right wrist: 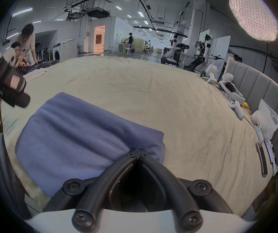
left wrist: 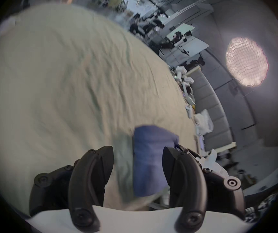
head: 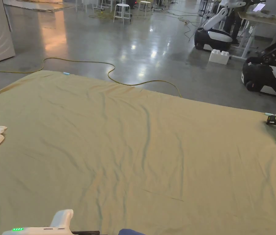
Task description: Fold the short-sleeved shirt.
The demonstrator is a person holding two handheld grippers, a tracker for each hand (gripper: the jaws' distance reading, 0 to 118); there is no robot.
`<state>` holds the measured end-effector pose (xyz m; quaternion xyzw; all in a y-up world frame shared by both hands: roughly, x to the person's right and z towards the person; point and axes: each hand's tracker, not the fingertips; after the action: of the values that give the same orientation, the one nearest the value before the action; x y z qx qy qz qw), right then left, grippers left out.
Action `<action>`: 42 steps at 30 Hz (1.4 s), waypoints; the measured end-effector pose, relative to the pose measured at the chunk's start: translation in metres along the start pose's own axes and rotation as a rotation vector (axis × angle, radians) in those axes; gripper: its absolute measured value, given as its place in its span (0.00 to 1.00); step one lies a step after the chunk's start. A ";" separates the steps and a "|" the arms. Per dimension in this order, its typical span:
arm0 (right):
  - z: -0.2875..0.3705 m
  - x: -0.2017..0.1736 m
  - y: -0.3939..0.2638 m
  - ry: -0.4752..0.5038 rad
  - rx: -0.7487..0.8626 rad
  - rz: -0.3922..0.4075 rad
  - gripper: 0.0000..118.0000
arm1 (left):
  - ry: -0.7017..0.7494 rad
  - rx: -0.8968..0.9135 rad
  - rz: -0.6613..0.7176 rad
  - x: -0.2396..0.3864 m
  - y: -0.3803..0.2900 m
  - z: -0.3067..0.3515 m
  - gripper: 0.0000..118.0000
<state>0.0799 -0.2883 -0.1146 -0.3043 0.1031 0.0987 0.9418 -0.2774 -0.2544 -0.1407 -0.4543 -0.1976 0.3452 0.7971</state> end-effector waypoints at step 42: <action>0.013 0.070 0.141 -0.029 0.275 -0.079 0.00 | -0.006 0.053 0.023 -0.040 0.094 0.136 0.19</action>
<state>0.1138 -0.1594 -0.1997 -0.1746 0.0900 0.0510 0.9792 -0.4248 -0.1706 -0.1525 -0.4342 -0.1856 0.3608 0.8042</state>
